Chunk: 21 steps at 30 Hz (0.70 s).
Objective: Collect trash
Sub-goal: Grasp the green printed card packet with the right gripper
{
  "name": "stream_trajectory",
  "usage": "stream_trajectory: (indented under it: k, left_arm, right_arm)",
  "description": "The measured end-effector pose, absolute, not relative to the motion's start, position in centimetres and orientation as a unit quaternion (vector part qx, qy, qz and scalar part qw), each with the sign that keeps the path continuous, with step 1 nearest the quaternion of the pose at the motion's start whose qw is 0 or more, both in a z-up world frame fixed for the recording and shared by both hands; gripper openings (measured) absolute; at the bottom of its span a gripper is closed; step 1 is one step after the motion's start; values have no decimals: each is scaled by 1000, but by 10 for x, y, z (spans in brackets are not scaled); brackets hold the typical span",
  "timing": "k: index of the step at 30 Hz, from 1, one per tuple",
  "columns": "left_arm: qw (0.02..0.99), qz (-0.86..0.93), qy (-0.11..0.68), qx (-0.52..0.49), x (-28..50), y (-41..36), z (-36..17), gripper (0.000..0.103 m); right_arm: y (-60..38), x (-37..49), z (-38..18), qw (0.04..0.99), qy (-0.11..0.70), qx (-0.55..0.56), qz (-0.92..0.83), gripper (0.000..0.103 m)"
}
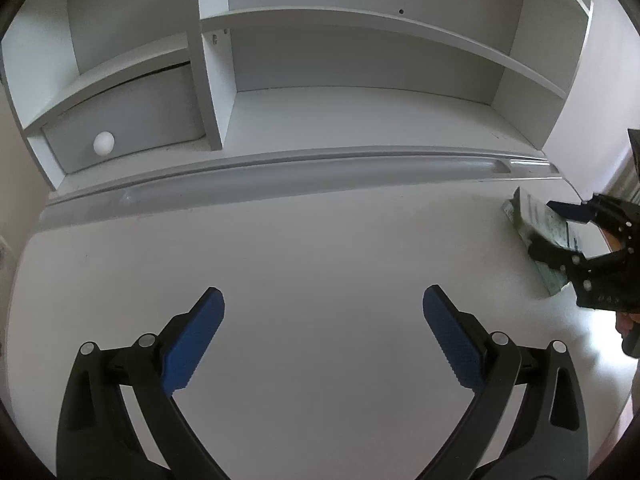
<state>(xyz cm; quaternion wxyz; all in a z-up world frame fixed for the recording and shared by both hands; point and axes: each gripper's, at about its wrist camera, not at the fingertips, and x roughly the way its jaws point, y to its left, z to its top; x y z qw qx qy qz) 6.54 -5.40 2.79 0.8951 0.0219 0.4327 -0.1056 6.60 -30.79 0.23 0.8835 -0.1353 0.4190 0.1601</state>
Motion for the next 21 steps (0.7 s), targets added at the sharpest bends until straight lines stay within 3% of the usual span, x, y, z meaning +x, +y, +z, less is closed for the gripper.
stream_trajectory:
  k: [9, 14, 21]
  left_arm:
    - [890, -150, 428, 38, 59, -100, 41, 97]
    - [883, -195, 422, 64, 57, -173, 53, 97]
    - [868, -194, 442, 118, 70, -278, 36, 97]
  right_arm:
    - [-360, 39, 31, 914, 386, -26, 124, 59]
    - [-418, 1, 42, 930, 364, 36, 43, 59]
    - [-468, -42, 13, 924, 371, 89, 1, 59]
